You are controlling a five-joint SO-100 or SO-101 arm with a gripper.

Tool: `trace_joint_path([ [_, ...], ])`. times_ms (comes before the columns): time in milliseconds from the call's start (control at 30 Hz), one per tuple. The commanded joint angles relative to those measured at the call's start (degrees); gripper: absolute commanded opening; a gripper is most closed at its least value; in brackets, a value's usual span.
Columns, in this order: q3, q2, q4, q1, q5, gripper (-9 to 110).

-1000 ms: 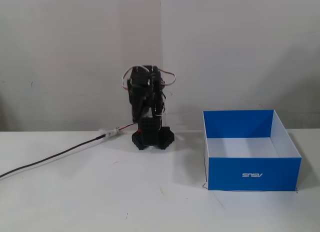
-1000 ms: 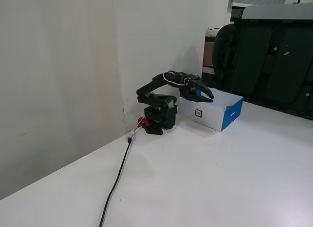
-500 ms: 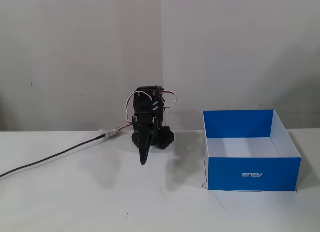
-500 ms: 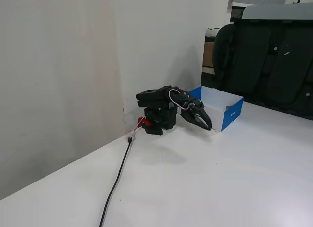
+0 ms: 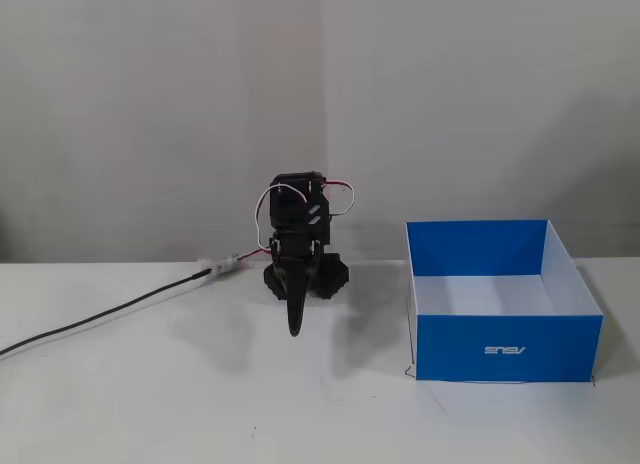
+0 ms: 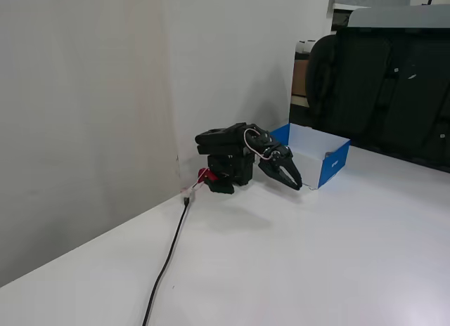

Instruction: Pick the gray block and keep it in the box.

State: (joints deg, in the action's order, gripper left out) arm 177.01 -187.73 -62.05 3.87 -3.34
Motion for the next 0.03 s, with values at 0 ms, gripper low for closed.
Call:
trace_joint_path([
  [0,-2.5,-8.6,-0.2,0.2,0.5,0],
])
